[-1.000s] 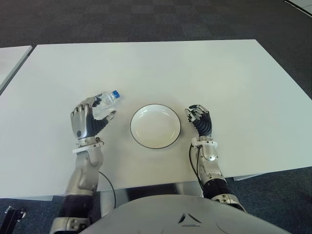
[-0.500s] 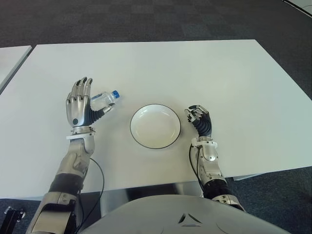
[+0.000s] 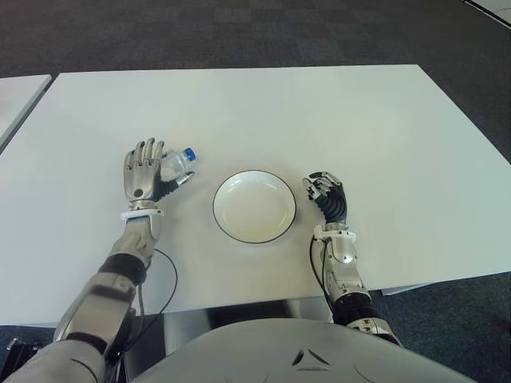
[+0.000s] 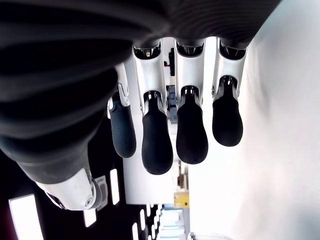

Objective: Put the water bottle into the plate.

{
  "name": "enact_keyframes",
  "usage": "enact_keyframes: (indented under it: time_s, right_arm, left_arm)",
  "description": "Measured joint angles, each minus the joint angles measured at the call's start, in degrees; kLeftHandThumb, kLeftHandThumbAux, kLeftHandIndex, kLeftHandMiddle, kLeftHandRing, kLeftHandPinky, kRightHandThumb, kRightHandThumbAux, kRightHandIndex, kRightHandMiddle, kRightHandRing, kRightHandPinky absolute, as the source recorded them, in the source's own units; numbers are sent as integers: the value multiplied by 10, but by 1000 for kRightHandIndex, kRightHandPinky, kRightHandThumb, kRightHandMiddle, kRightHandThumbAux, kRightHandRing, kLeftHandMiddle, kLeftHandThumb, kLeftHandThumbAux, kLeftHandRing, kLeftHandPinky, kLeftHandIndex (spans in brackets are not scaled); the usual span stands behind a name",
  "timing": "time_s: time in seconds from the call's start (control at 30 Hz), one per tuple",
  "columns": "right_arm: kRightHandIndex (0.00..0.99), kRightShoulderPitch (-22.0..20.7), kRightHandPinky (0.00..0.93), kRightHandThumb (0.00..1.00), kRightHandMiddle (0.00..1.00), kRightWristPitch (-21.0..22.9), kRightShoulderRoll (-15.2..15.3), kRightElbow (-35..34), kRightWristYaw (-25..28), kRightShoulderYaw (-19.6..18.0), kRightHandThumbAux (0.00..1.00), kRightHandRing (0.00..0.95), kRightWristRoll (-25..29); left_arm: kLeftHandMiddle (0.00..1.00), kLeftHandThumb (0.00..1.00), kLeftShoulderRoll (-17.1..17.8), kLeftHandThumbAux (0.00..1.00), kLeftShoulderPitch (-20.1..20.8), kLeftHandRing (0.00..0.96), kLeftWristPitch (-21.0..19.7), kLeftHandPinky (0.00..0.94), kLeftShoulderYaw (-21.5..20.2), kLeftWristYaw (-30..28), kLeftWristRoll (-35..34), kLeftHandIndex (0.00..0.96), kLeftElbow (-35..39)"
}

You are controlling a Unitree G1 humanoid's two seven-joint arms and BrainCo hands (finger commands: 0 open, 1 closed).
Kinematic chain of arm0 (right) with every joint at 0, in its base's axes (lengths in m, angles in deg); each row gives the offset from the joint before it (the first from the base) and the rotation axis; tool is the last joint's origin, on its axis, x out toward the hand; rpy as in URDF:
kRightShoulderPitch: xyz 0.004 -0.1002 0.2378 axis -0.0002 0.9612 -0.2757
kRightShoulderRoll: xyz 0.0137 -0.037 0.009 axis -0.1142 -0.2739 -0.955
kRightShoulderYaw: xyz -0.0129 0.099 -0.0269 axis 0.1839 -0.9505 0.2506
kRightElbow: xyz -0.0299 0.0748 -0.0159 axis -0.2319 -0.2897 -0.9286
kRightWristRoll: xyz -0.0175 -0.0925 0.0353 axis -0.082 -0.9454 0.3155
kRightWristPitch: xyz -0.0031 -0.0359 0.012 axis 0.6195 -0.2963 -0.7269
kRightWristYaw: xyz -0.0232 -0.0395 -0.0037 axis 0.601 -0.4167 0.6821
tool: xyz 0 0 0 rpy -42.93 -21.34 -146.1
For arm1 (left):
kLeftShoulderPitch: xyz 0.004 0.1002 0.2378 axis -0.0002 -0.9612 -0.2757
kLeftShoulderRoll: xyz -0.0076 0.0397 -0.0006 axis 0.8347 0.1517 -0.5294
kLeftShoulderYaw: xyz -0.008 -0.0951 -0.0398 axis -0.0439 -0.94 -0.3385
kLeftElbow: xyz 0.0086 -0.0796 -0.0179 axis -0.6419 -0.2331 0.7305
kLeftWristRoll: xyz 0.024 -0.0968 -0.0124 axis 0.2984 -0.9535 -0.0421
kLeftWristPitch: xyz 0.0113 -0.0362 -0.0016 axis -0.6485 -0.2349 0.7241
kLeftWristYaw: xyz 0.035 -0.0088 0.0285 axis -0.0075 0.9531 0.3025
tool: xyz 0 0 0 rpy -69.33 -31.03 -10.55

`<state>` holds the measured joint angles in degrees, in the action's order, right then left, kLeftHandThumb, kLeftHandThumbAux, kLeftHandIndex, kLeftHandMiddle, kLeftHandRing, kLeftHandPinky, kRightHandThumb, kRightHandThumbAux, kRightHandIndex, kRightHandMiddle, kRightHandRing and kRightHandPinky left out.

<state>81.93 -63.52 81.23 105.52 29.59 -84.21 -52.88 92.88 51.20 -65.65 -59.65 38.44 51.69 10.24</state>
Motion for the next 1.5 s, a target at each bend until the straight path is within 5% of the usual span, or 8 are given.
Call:
enact_keyframes:
  time_s: [0.37,1.07,1.13,1.3,1.37,1.5]
  right_arm:
    - [434,-3,675,702,699,0,0,7,-1,-1,728,689,1]
    - [434,-2,676,703,700,-1,0,8,-8,-1,728,690,2]
    - [434,-2,676,703,698,-1,0,7,-9,-1,728,688,2]
    - [434,-1,666,703,688,-1,0,5,-11,0,728,677,2]
    - [434,-1,663,703,685,-1,0,5,-13,0,727,674,2]
    - [434,0,670,703,685,0,0,5,-14,0,727,675,2]
  left_arm:
    - [0,573,10,157,102,0,61,0,69,-42,-19,0,-166]
    - [0,564,7,266,166,0,42,50,123,-176,-65,0,-204]
    - [26,581,7,295,169,38,42,110,121,-187,-73,0,-204]
    - [413,696,12,379,174,414,48,424,113,-219,-97,372,-204]
    - [512,729,14,413,175,513,52,504,109,-230,-108,444,-204]
    - [532,816,15,602,174,665,60,658,101,-247,-127,410,-204]
